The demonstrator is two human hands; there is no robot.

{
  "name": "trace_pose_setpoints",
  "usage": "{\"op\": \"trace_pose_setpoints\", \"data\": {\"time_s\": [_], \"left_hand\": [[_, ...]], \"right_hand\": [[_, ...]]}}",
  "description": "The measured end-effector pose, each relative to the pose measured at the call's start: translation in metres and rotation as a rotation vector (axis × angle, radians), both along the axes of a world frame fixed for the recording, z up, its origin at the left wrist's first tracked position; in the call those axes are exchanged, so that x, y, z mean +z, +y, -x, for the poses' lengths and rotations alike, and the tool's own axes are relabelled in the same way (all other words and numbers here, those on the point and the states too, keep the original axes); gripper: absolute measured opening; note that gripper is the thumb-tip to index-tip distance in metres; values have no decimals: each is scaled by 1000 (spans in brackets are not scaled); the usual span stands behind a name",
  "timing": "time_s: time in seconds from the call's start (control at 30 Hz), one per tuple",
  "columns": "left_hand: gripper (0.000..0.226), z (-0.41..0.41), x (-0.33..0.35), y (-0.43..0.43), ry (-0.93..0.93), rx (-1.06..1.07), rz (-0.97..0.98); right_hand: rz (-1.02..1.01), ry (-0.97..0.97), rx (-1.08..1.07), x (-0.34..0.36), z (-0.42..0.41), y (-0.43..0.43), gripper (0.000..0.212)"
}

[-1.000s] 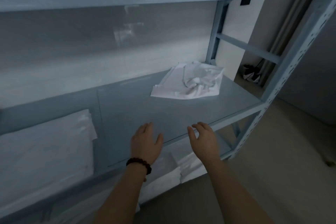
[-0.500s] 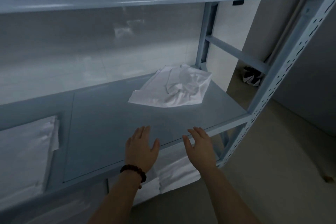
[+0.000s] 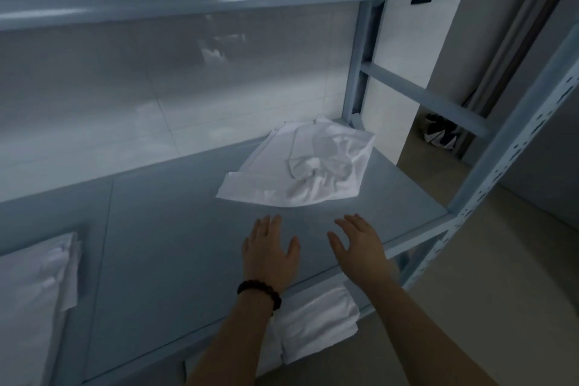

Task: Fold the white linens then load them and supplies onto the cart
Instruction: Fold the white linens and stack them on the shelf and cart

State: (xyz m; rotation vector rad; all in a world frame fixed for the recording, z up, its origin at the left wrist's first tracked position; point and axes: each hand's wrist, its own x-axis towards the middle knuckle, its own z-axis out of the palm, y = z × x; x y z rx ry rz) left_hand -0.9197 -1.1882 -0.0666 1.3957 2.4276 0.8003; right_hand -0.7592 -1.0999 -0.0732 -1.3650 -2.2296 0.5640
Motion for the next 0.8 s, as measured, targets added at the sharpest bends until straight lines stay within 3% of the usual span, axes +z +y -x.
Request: {"op": "trace_pose_setpoints", "data": {"time_s": [0.33, 0.6, 0.8], "left_hand": [[65, -1, -8, 54, 10, 23, 44], [67, -34, -32, 94, 14, 175, 101], [71, -57, -48, 135, 87, 173, 238]], "right_hand": [[12, -72, 39, -8, 5, 63, 47], [38, -108, 223, -28, -12, 124, 46], [-118, -153, 336, -41, -21, 189, 51]]}}
